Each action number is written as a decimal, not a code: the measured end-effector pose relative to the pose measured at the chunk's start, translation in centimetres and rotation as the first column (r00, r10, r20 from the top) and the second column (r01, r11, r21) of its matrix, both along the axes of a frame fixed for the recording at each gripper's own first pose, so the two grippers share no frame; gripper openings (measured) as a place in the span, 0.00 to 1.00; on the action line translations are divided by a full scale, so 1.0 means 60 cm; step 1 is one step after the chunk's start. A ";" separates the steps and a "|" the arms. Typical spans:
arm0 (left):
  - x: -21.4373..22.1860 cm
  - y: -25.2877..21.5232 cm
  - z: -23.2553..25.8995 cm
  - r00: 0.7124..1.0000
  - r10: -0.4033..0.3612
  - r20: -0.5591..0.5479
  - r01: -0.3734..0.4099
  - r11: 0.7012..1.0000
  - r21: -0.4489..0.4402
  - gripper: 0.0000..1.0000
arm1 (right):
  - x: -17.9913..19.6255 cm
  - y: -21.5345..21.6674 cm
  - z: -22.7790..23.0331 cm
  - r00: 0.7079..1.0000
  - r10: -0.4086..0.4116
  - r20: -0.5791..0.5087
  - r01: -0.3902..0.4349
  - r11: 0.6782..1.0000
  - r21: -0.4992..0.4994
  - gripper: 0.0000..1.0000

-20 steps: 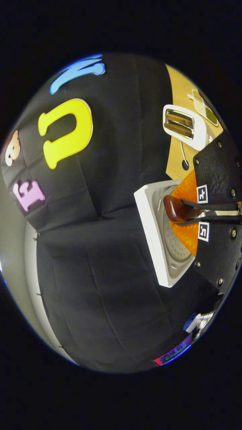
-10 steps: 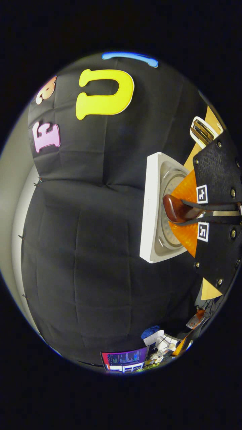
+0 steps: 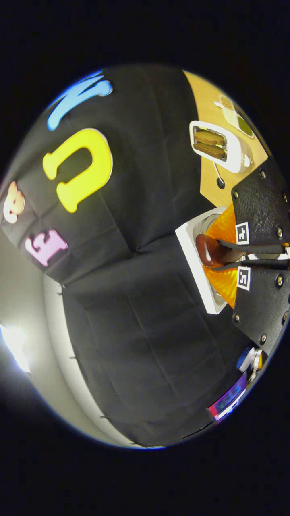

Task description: Close the left gripper, press the button to open the rice cooker; take a wooden spoon from the chopstick holder with the right hand, scoop a spoonful of rice and pour it into the rice cooker, then put the wooden spoon back into the chopstick holder.

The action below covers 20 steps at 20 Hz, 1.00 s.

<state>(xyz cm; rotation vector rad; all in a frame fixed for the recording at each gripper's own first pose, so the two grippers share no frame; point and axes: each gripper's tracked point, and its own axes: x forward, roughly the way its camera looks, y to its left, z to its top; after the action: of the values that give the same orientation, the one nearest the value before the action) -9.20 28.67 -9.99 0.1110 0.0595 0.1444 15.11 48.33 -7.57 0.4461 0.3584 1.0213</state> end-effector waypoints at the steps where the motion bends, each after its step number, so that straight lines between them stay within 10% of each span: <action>1: 0.003 -0.010 0.003 1.000 -0.011 0.001 0.011 1.000 0.001 0.97 | 0.011 -0.021 0.007 0.998 -0.022 -0.052 0.024 0.999 0.047 0.06; 9: 0.043 -0.091 0.021 0.994 -0.113 0.009 0.113 0.994 0.005 0.97 | 0.010 -0.240 0.048 0.956 -0.128 -0.265 0.200 0.943 0.266 0.06; 20: 0.090 -0.212 0.032 0.971 -0.240 0.015 0.240 0.971 0.016 0.97 | -0.053 -0.535 0.040 0.887 -0.379 -0.264 0.437 0.873 0.215 0.06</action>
<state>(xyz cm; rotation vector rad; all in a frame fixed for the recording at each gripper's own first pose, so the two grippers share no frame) -3.81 15.93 -8.09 0.1298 0.0277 -0.0960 11.95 16.21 -5.19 0.8468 0.2986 0.6029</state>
